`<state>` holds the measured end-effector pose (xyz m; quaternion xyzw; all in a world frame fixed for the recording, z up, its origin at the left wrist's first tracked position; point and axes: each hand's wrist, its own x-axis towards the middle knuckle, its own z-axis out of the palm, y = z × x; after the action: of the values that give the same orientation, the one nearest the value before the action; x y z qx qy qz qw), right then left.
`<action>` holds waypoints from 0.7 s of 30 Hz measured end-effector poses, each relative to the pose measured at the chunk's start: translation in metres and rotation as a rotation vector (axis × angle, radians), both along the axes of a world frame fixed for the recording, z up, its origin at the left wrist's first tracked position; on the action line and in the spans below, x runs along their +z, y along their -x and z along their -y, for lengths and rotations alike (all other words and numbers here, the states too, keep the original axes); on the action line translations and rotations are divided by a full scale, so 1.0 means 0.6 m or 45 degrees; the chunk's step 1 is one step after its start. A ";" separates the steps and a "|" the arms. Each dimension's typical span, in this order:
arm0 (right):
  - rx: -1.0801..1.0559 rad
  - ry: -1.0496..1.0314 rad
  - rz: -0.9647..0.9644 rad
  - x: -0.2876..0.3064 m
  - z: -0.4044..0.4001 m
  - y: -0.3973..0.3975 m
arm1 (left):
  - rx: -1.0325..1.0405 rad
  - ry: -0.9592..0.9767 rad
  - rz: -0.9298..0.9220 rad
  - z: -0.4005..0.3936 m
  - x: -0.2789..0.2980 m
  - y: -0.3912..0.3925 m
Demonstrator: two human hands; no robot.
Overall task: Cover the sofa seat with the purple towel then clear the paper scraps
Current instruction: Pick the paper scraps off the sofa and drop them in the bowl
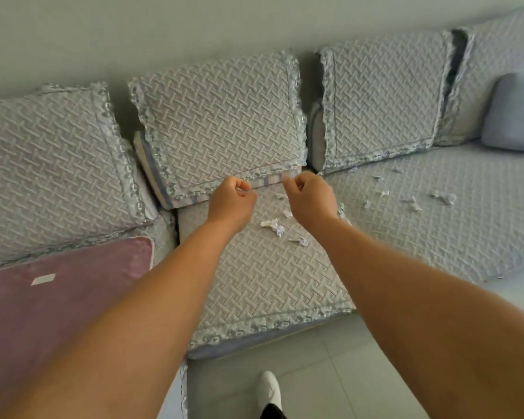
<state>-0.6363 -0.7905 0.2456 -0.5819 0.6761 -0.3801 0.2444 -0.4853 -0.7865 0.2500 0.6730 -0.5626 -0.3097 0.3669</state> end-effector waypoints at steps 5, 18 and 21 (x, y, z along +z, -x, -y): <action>-0.048 -0.120 -0.005 -0.072 0.098 0.030 | -0.018 -0.093 -0.038 0.120 -0.088 0.040; -0.007 -0.666 -0.211 -0.367 0.330 0.082 | -0.075 -0.561 0.134 0.396 -0.376 0.112; 0.052 -0.788 -0.187 -0.444 0.344 0.089 | -0.083 -0.630 0.293 0.412 -0.452 0.120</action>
<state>-0.6897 -0.9970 -0.0209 -0.5193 0.7638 -0.1083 0.3678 -0.5570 -1.0338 -0.0211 0.7545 -0.5292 -0.3708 0.1149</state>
